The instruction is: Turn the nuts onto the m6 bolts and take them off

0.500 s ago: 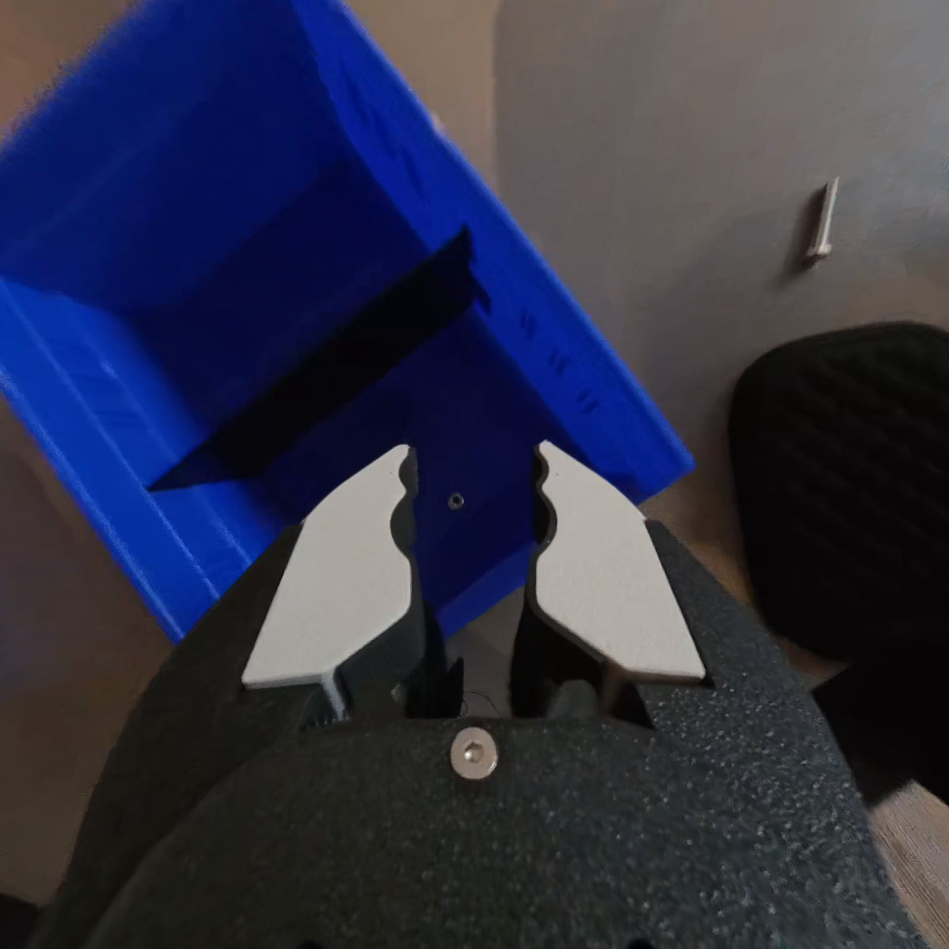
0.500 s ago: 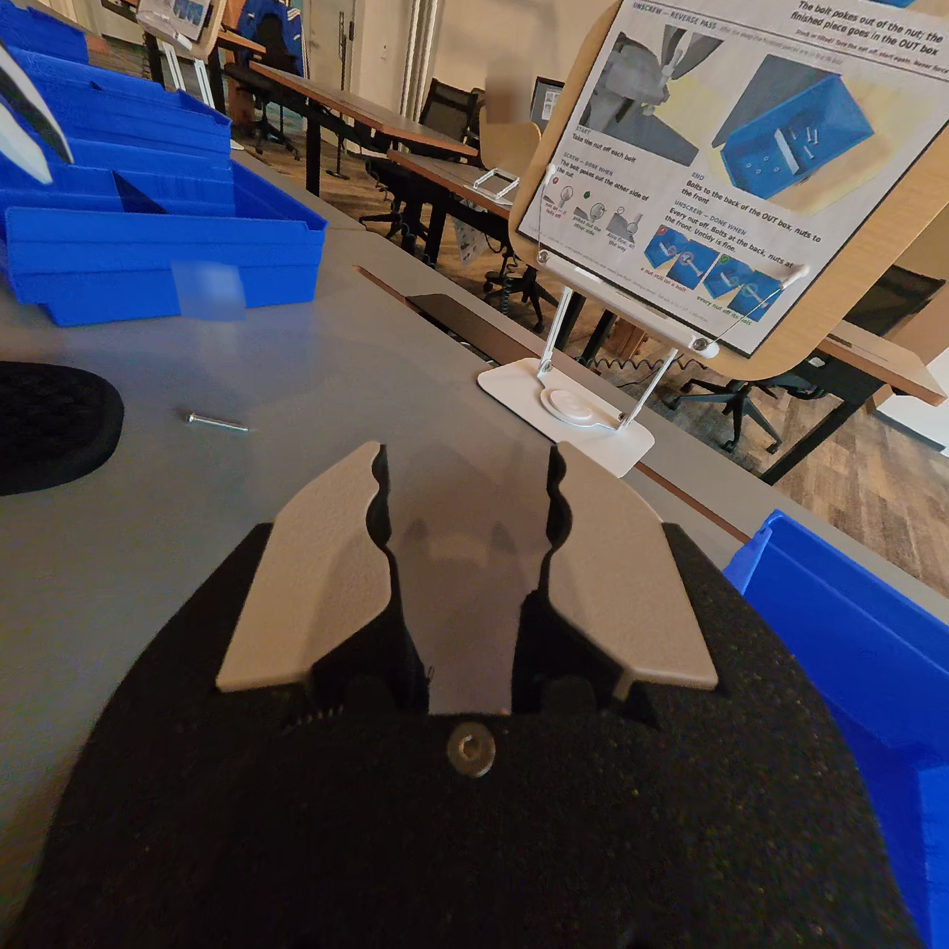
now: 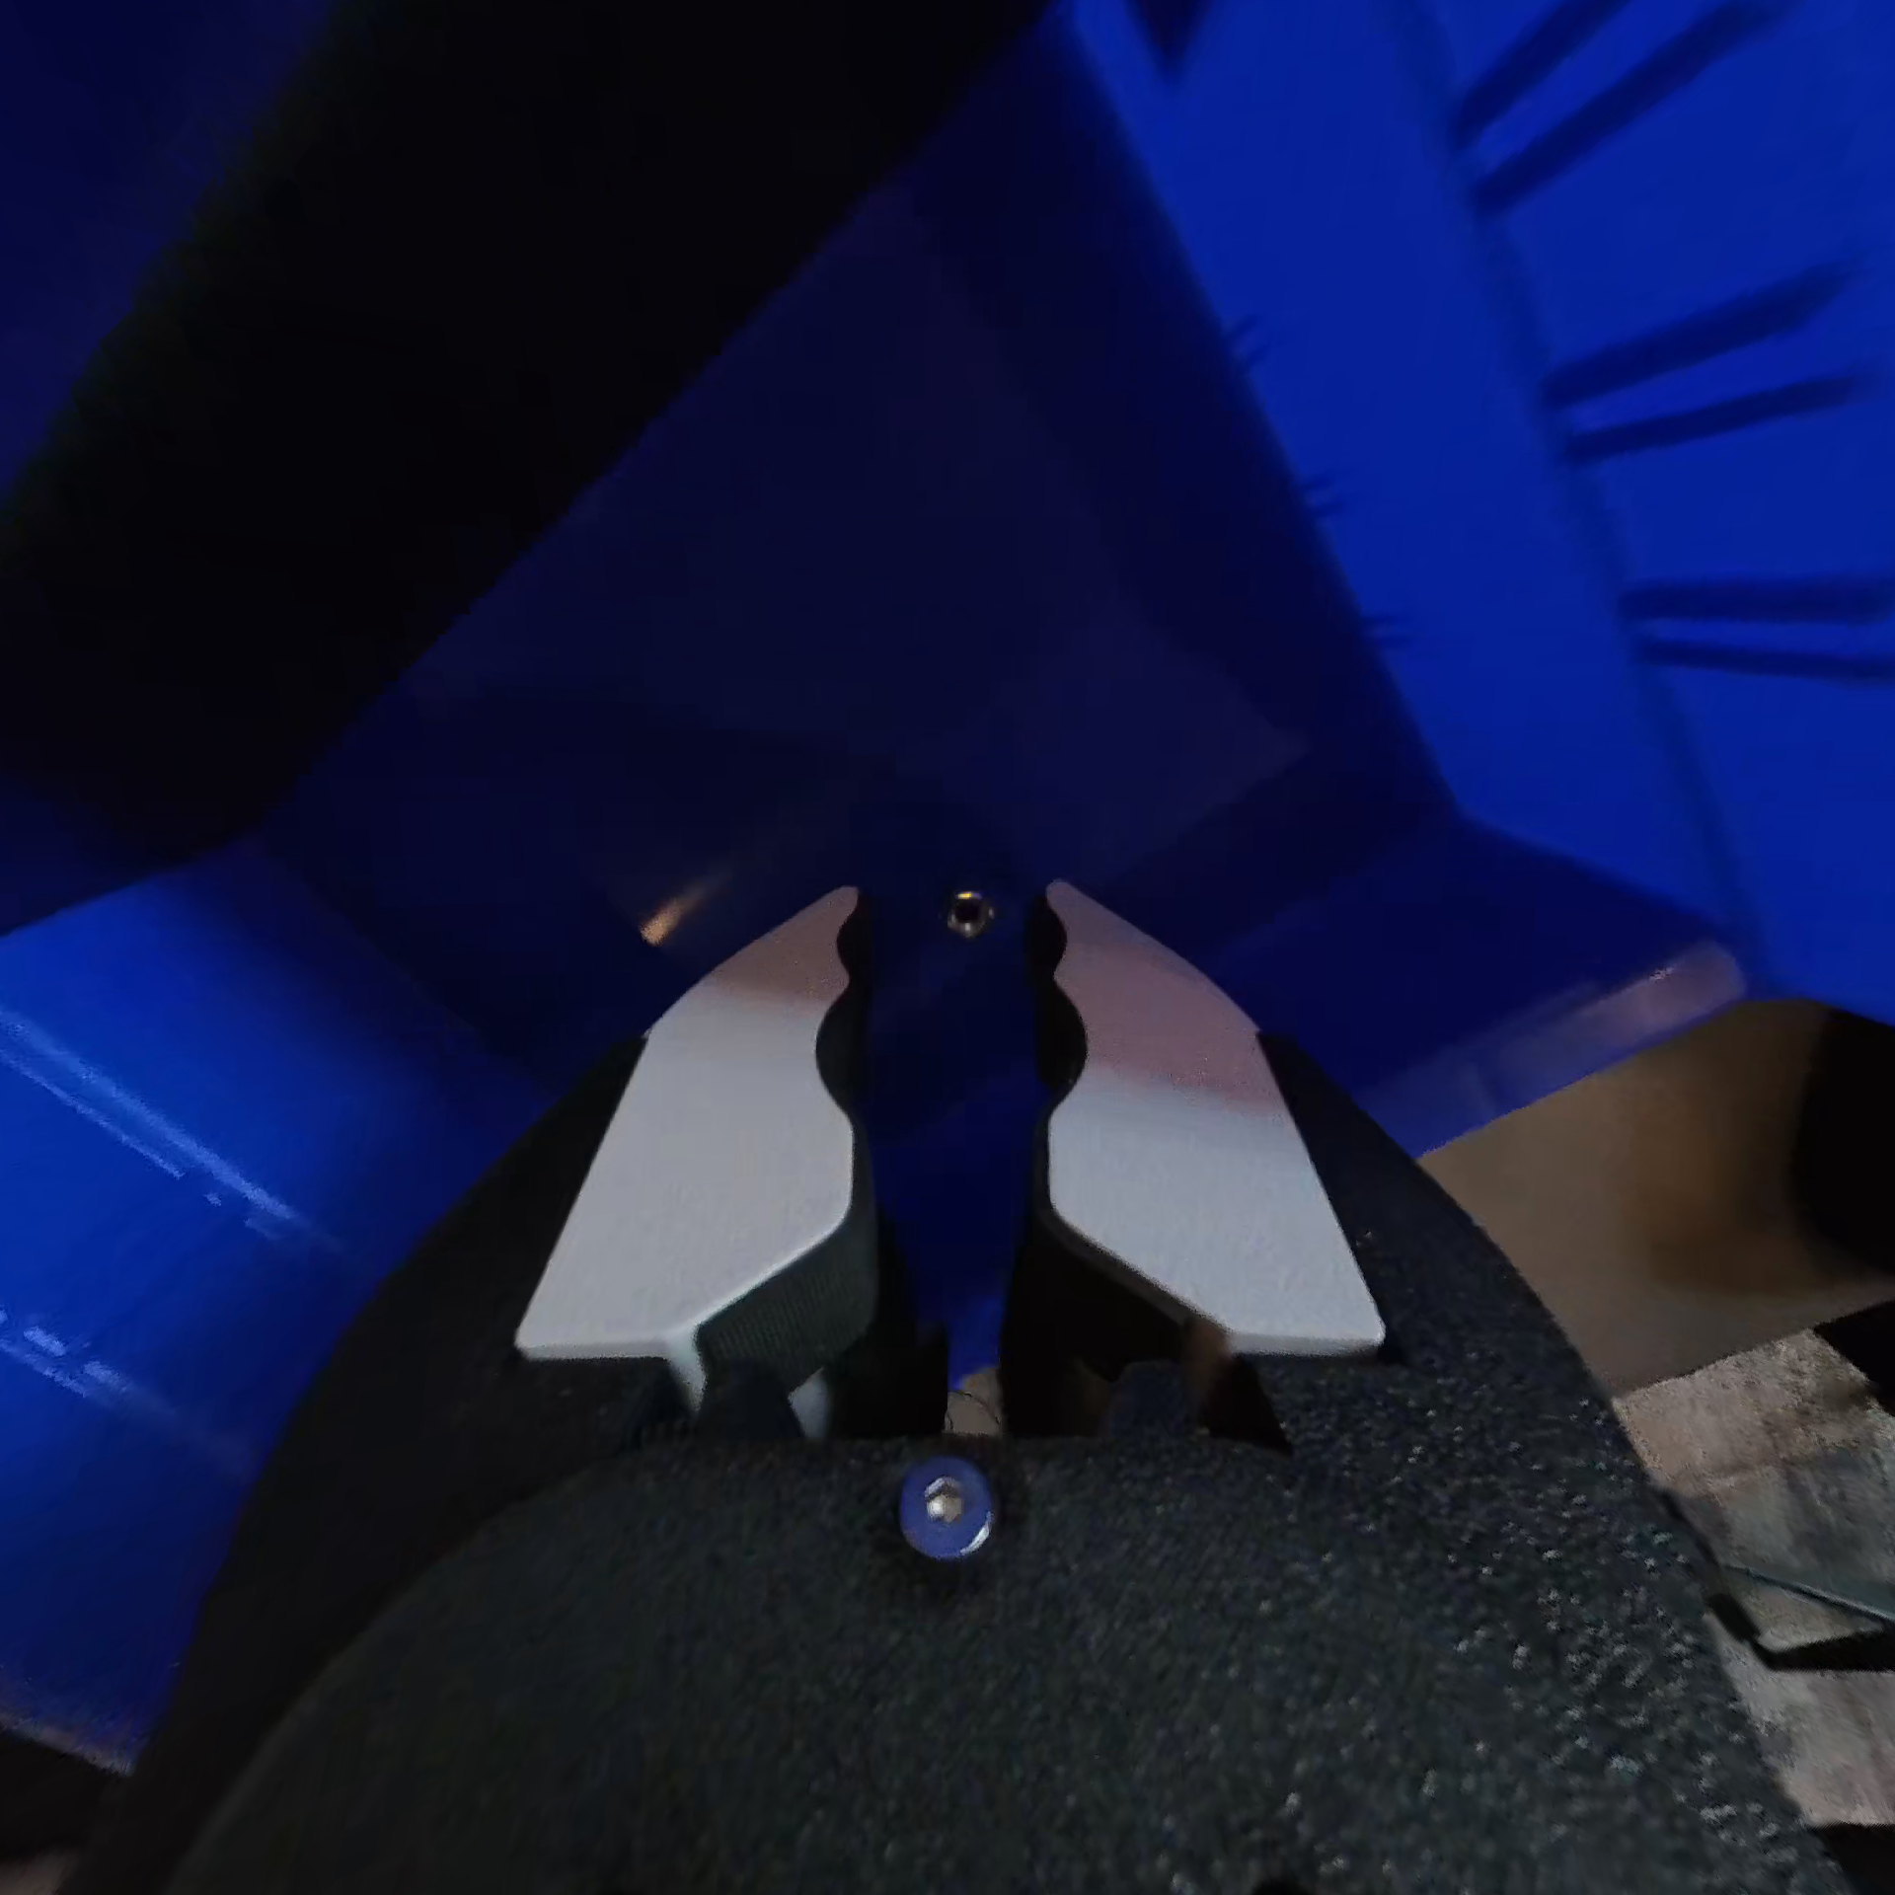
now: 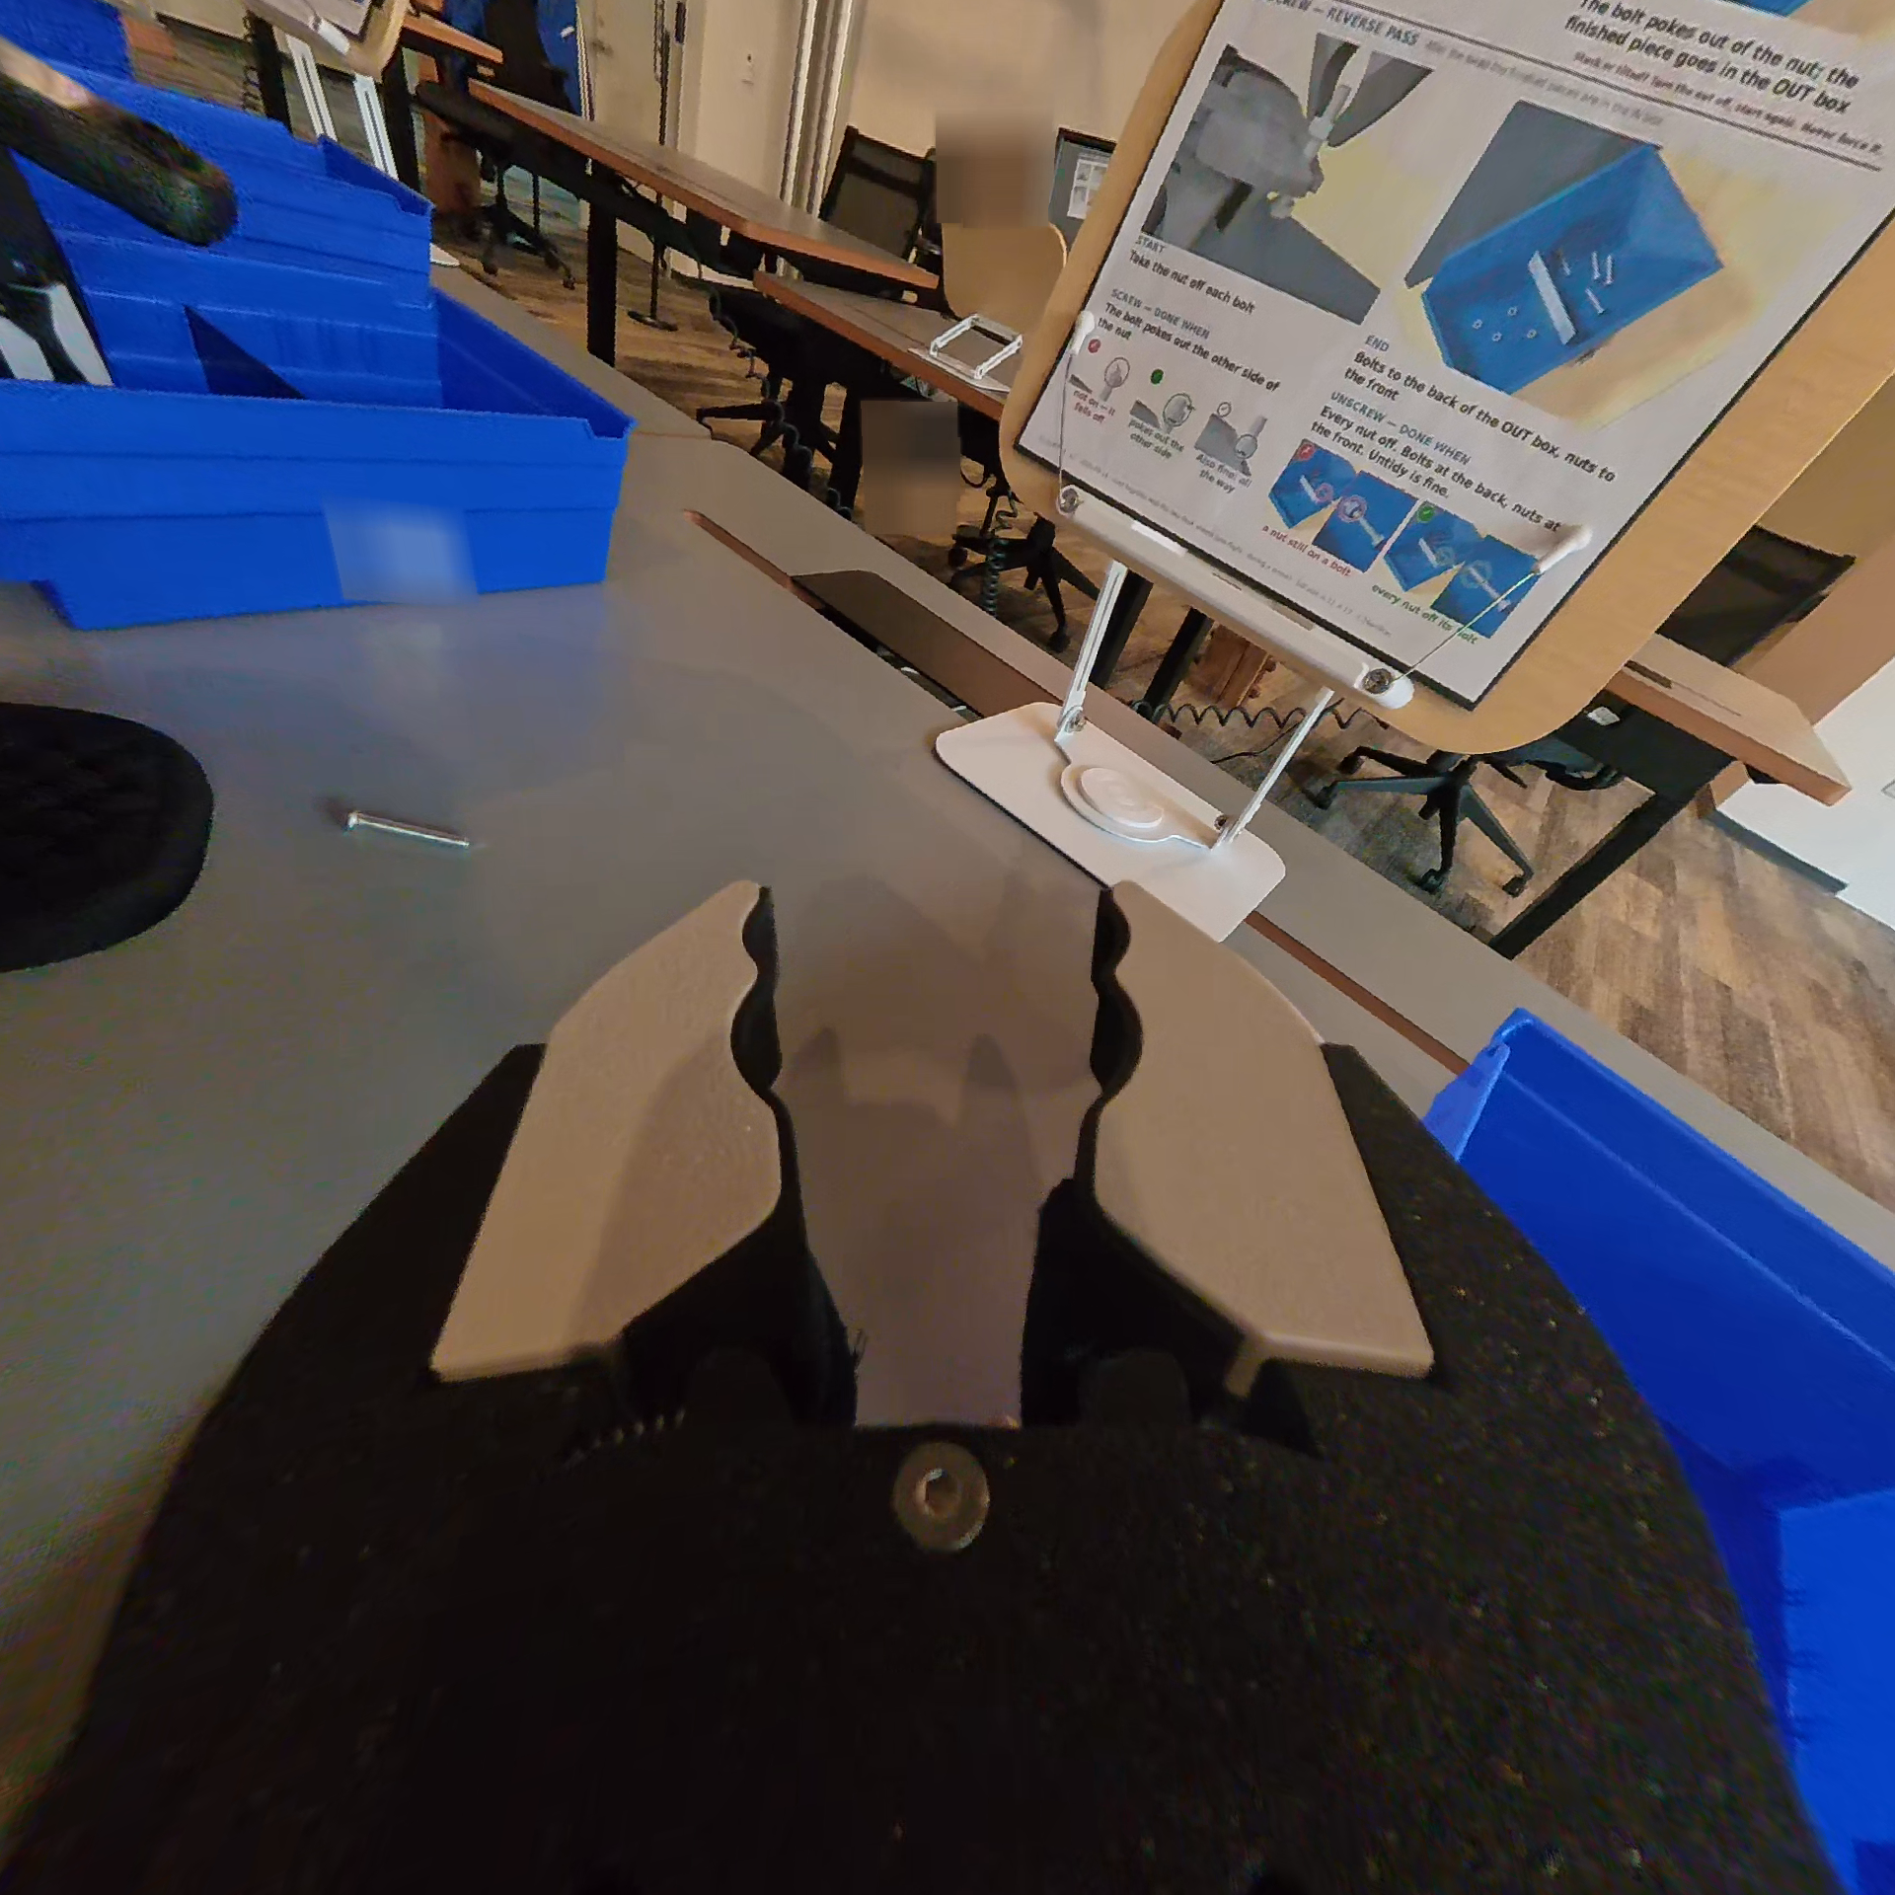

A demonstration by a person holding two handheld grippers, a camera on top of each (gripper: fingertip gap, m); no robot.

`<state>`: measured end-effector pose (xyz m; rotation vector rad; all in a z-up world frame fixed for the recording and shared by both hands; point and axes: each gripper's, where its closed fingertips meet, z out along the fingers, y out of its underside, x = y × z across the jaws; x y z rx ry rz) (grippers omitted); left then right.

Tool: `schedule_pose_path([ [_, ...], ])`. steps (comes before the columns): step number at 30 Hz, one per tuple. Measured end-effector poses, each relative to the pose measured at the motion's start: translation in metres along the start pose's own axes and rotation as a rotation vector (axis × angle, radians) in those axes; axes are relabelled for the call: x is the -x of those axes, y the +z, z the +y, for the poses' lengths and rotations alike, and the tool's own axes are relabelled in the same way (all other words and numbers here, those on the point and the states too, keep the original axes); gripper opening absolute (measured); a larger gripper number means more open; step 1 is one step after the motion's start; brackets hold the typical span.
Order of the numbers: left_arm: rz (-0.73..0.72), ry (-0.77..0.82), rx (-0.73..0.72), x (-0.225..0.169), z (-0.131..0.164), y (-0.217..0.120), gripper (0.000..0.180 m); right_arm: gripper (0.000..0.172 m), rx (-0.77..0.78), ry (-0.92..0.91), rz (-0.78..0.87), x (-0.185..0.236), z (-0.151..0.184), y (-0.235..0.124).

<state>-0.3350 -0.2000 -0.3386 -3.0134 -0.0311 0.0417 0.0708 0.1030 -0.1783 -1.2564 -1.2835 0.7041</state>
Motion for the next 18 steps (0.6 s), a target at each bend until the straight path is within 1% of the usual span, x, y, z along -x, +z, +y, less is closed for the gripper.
schedule_pose_path([
  [2, 0.006, -0.011, -0.01, 0.0002, -0.0023, 0.0015, 0.029, 0.059, 0.002, -0.002, 0.001, -0.0004, 0.0002, 0.0003],
  [6, 0.014, -0.013, 0.025, 0.0001, 0.0025, 0.0055, 0.03, 0.059, -0.001, -0.004, 0.003, -0.0006, -0.0006, 0.0003],
  [15, 0.053, -0.042, -0.003, -0.0005, 0.0028, 0.0055, 0.03, 0.059, -0.002, -0.01, 0.005, -0.0009, -0.002, 0.0004],
  [18, 0.055, -0.048, 0.012, 0.0009, 0.0059, 0.0052, 0.029, 0.059, -0.003, -0.01, 0.006, -0.0009, -0.0021, 0.0001],
])
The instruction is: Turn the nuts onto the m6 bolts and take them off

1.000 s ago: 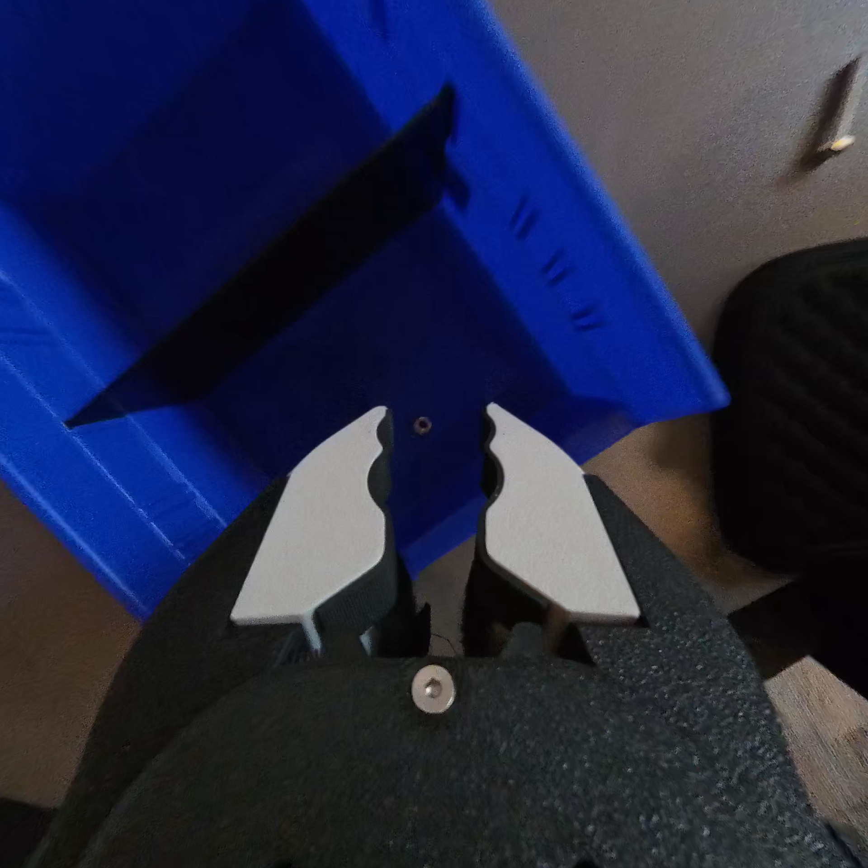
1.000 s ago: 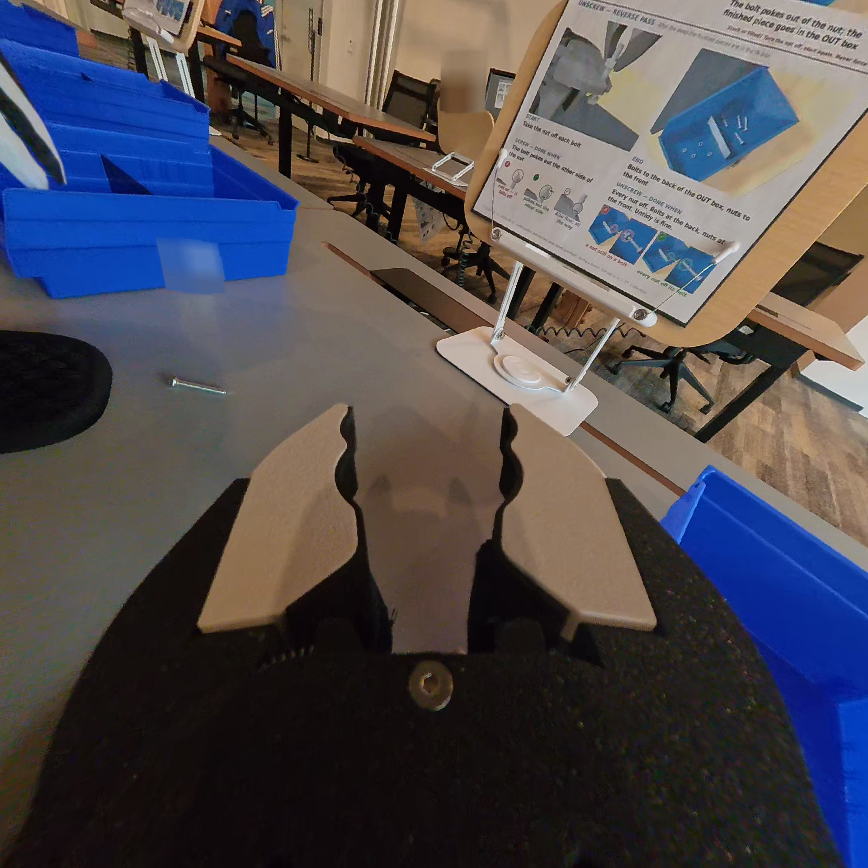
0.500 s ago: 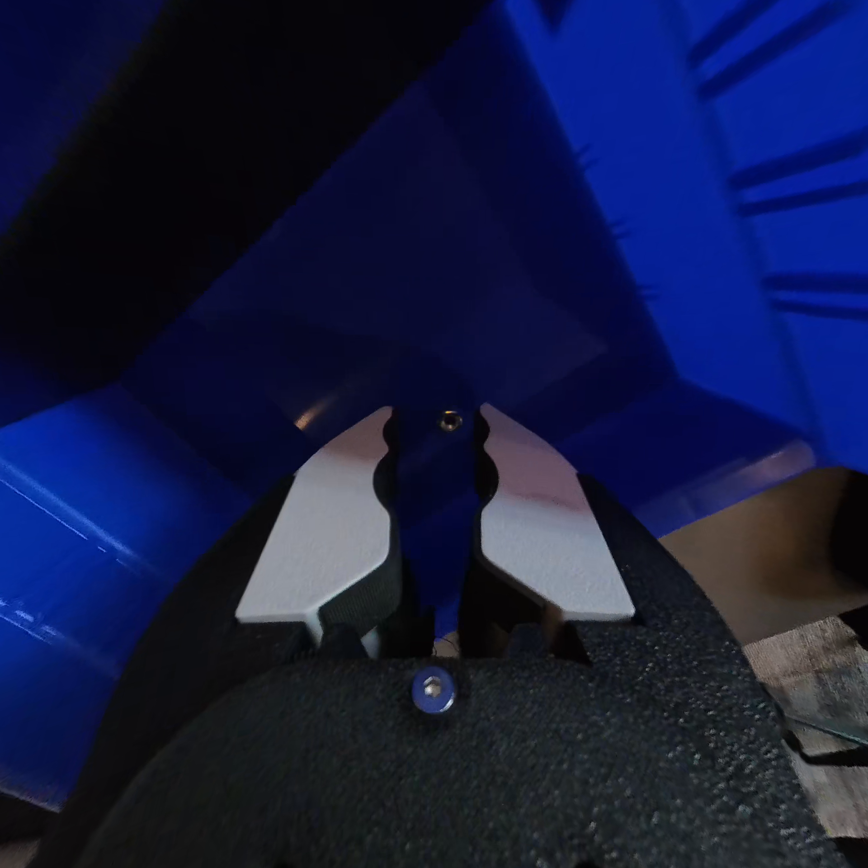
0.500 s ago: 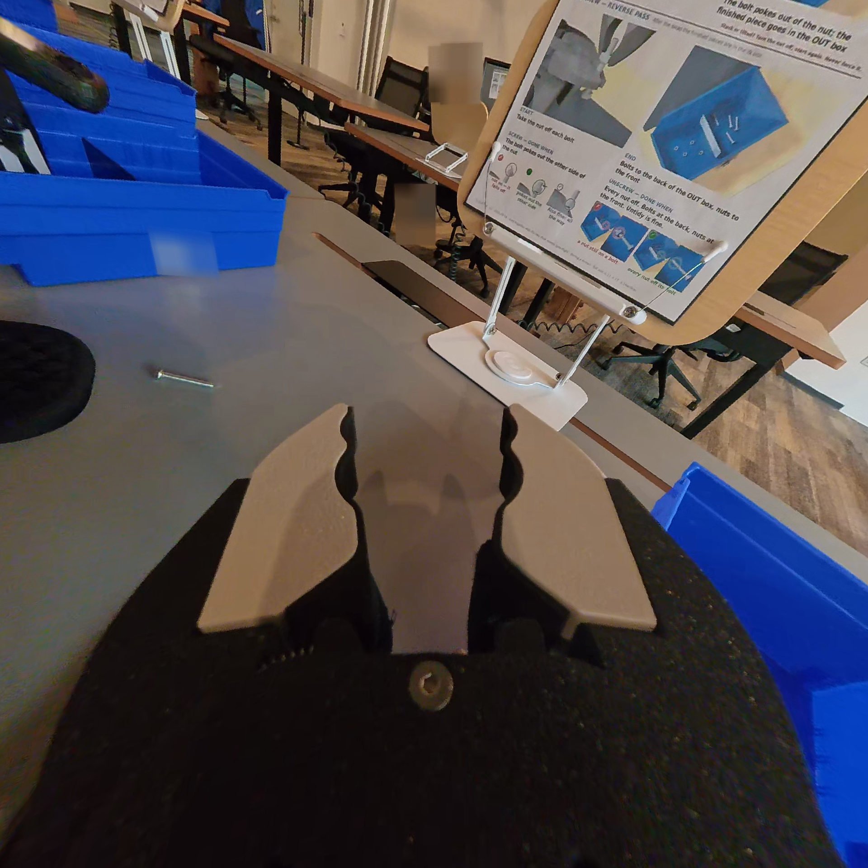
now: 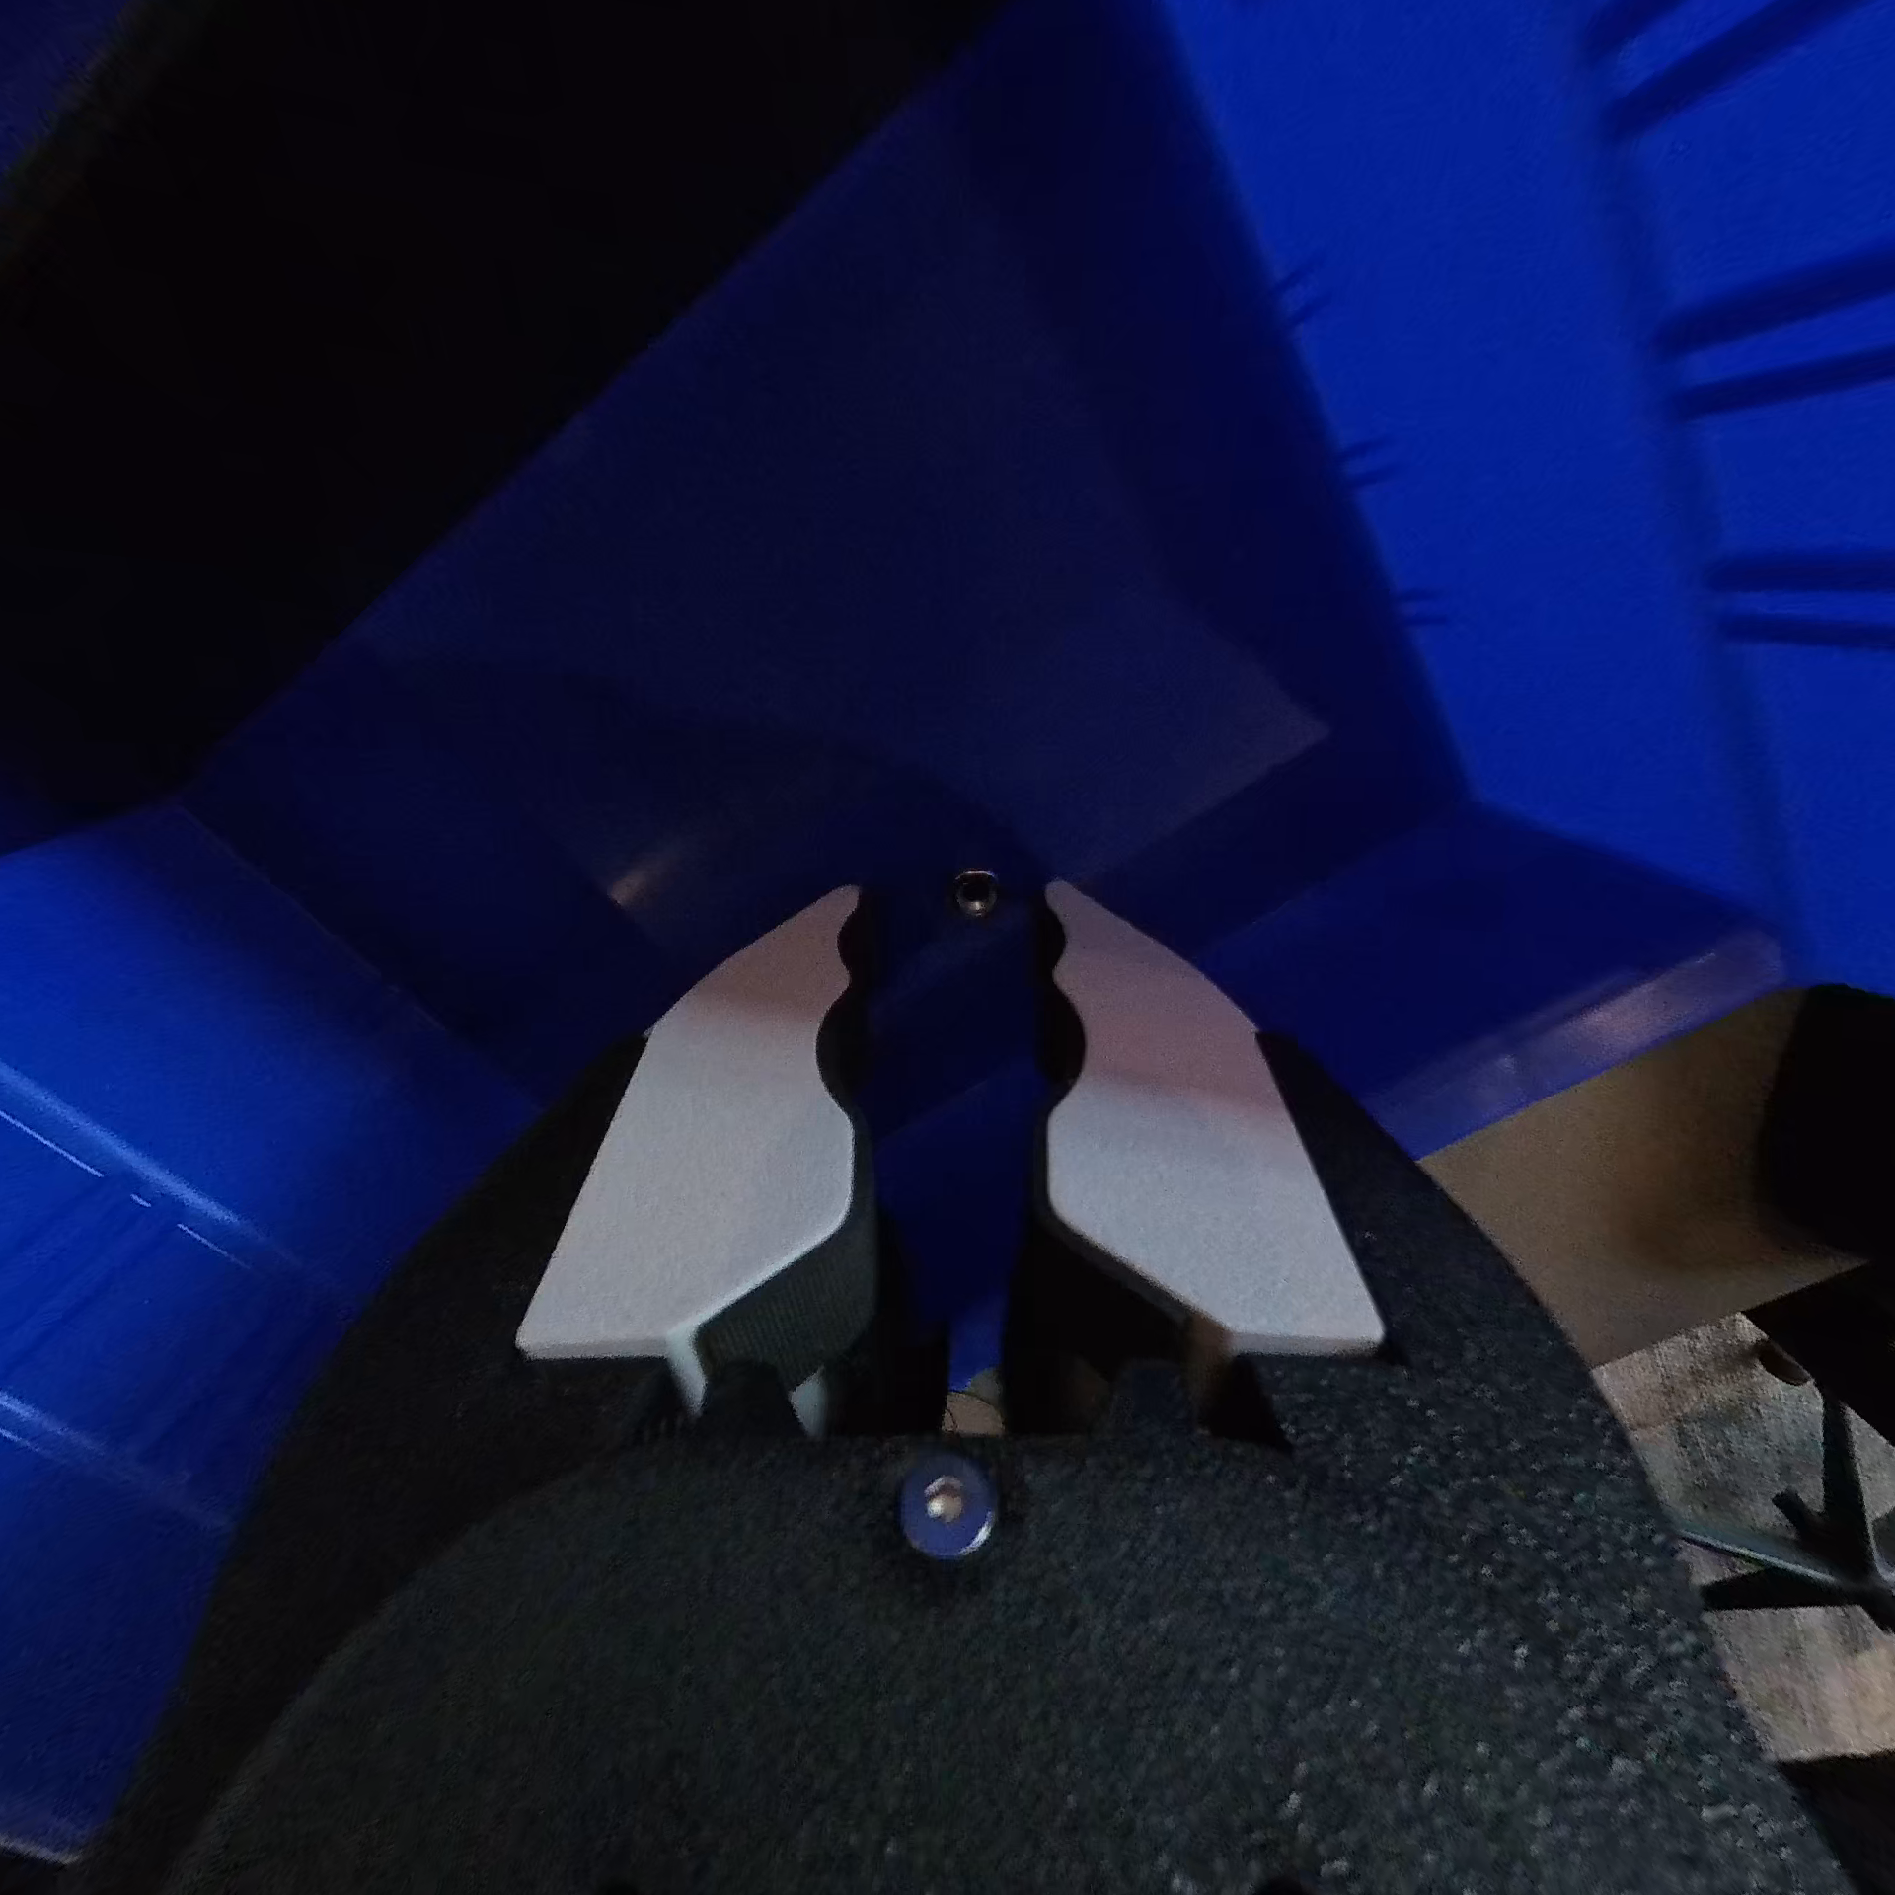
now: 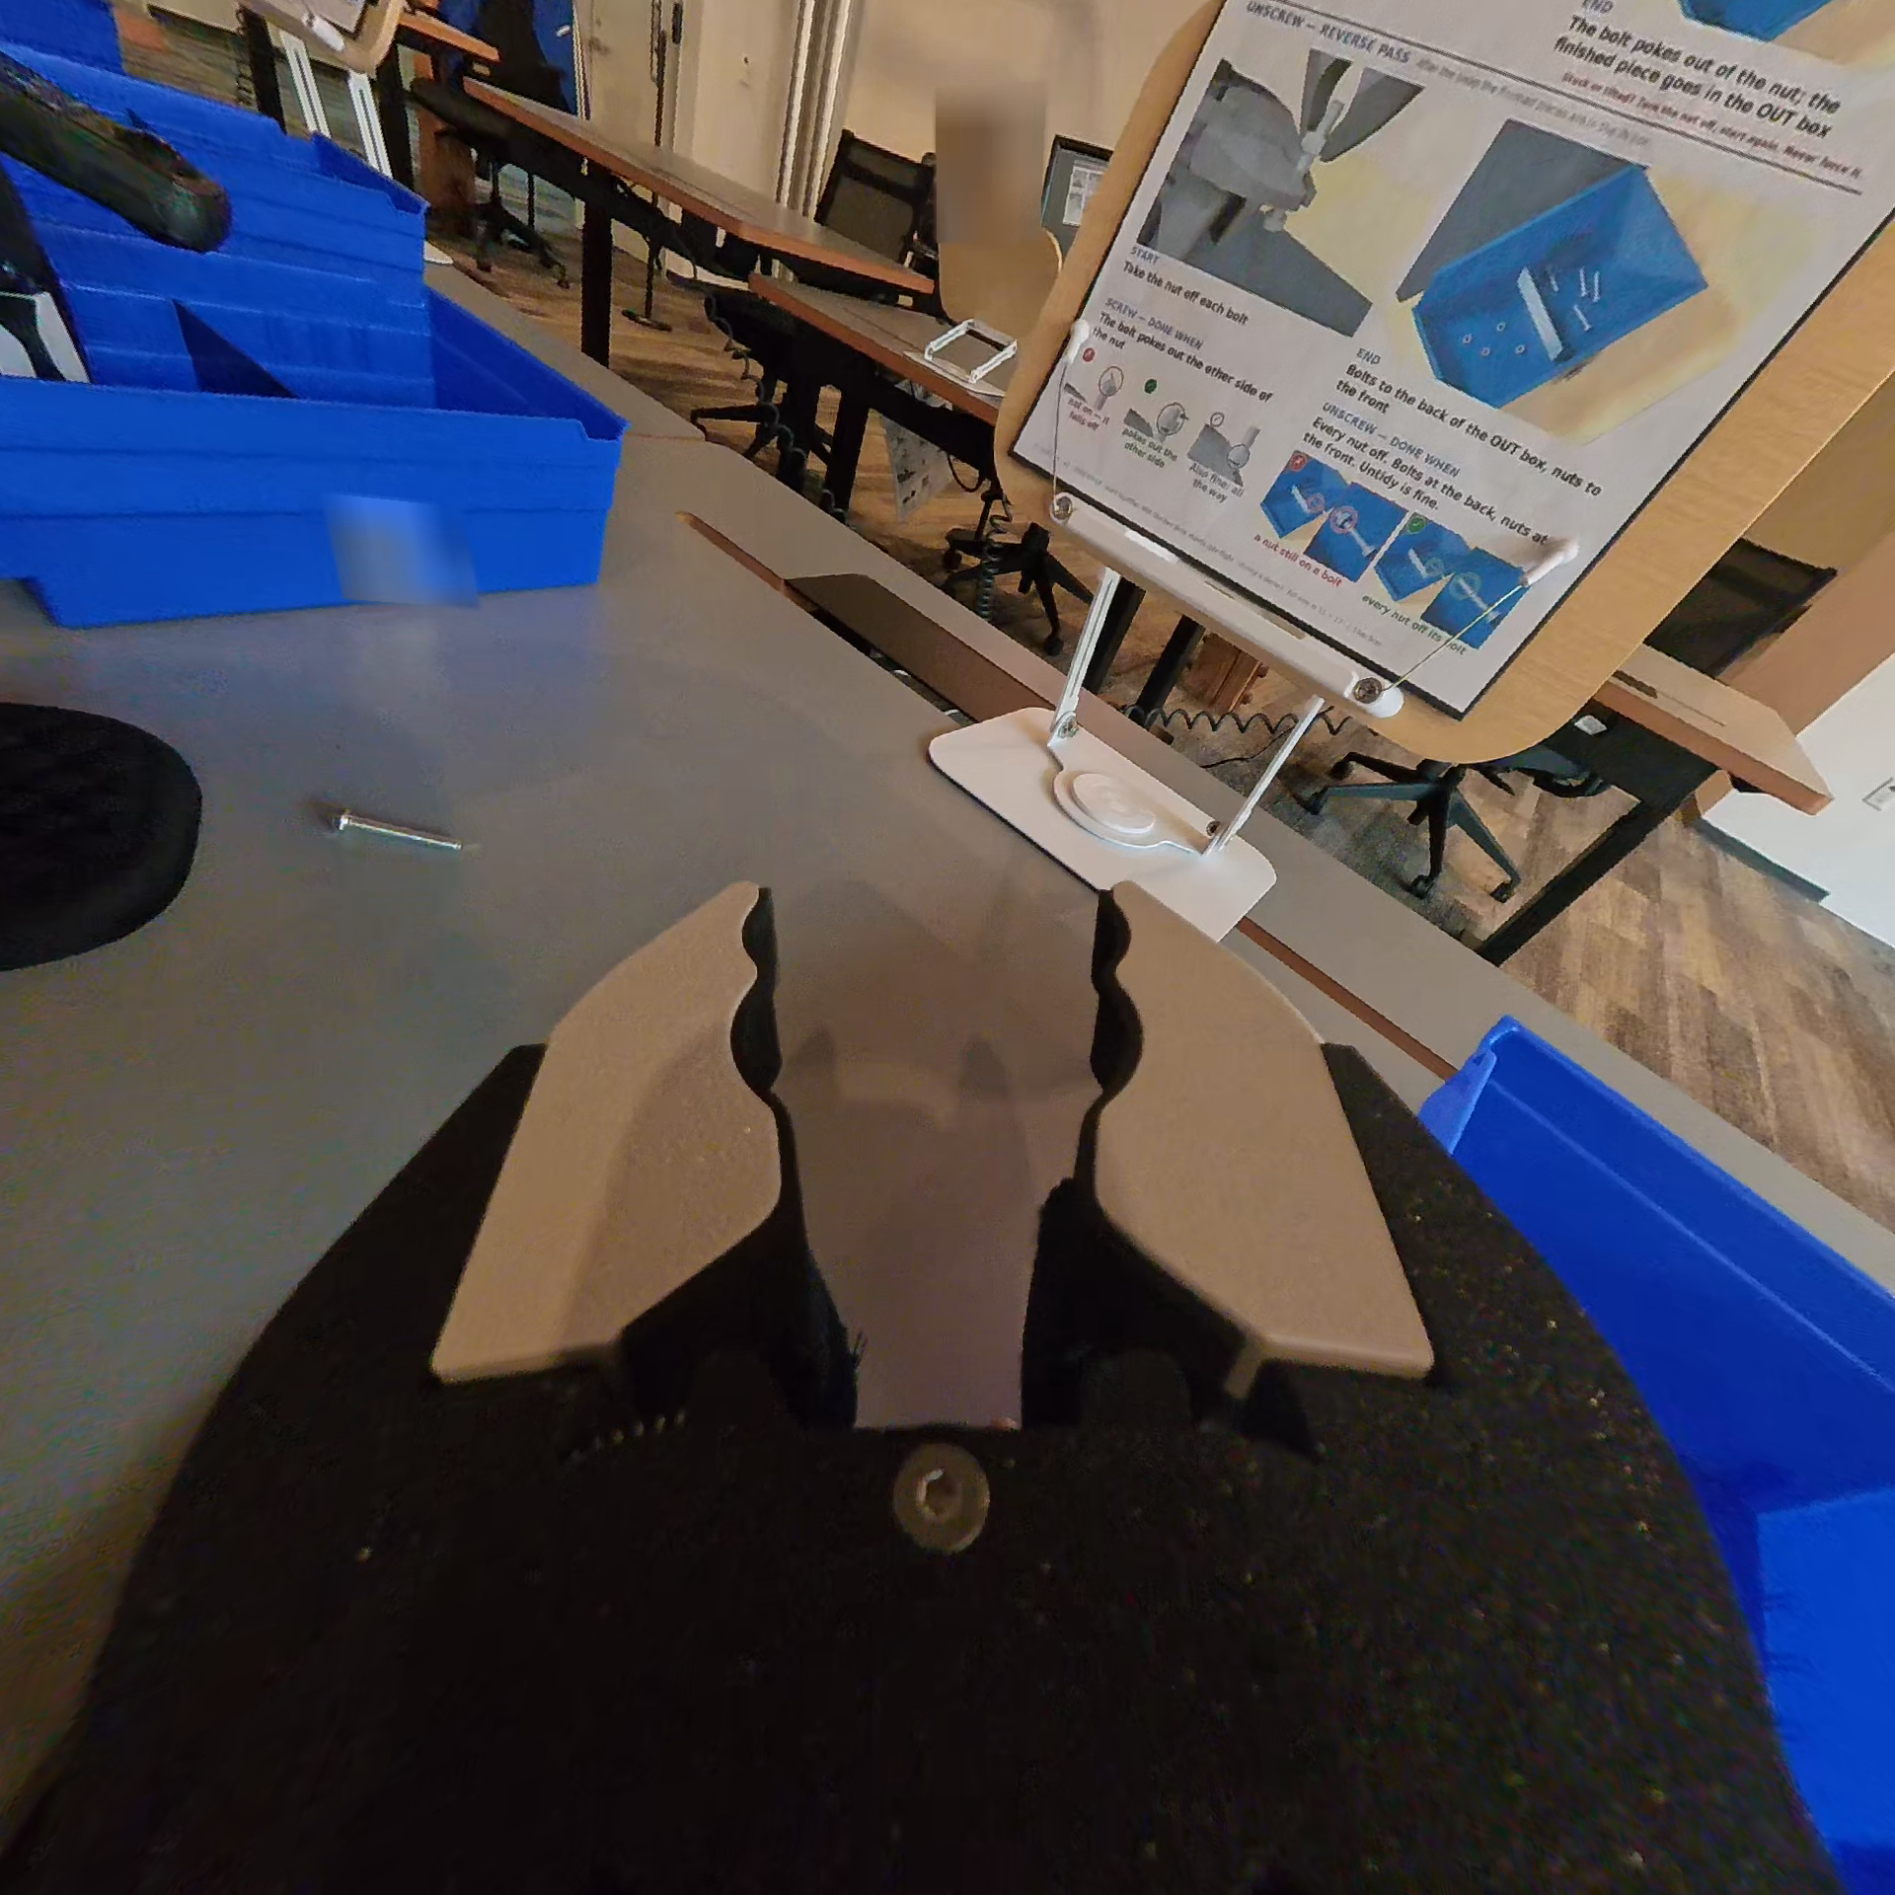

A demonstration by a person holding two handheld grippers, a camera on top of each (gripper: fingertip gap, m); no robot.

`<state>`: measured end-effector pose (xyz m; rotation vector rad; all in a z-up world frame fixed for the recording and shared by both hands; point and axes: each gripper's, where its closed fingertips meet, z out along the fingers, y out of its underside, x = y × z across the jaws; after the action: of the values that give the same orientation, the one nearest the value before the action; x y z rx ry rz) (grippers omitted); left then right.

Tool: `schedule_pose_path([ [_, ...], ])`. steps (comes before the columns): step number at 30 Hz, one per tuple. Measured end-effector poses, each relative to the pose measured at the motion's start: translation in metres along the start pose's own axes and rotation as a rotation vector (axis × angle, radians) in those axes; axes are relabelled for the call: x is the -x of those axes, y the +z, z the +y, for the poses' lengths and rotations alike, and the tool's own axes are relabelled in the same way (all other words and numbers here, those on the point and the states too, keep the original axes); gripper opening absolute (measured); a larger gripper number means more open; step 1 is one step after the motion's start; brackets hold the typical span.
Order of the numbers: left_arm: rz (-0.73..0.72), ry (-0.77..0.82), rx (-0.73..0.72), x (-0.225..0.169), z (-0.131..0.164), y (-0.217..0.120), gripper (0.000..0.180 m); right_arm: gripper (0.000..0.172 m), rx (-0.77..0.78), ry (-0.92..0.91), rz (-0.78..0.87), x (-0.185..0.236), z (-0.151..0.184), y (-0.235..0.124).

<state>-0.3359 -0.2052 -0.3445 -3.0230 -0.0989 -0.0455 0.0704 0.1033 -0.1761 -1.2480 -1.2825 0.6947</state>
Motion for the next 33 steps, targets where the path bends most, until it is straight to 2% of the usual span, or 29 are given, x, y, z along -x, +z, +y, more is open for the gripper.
schedule_pose_path([
  [3, -0.022, 0.01, -0.004, 0.003, 0.0, 0.0, 0.023, 0.059, -0.002, 0.002, 0.001, 0.0, 0.0, 0.0],
  [4, -0.009, 0.013, -0.006, 0.001, 0.0, 0.001, 0.012, 0.059, -0.004, 0.003, 0.002, 0.0, 0.0, 0.0],
  [12, 0.021, 0.02, -0.015, -0.003, 0.003, -0.003, 0.01, 0.059, 0.001, 0.003, 0.003, -0.001, 0.001, -0.001],
  [21, -0.097, 0.132, -0.102, -0.018, -0.025, -0.06, 0.009, 0.059, 0.007, 0.009, -0.004, 0.001, 0.004, -0.001],
  [24, -0.129, 0.216, -0.161, -0.041, -0.047, -0.084, 0.009, 0.059, 0.005, 0.011, -0.004, 0.001, 0.004, -0.002],
  [27, -0.123, 0.352, -0.206, -0.081, -0.074, -0.096, 0.009, 0.059, 0.004, 0.013, -0.006, 0.002, 0.004, -0.004],
  [33, -0.102, 0.625, -0.222, -0.166, -0.121, -0.079, 0.009, 0.059, 0.019, 0.006, -0.009, 0.003, 0.009, -0.008],
])
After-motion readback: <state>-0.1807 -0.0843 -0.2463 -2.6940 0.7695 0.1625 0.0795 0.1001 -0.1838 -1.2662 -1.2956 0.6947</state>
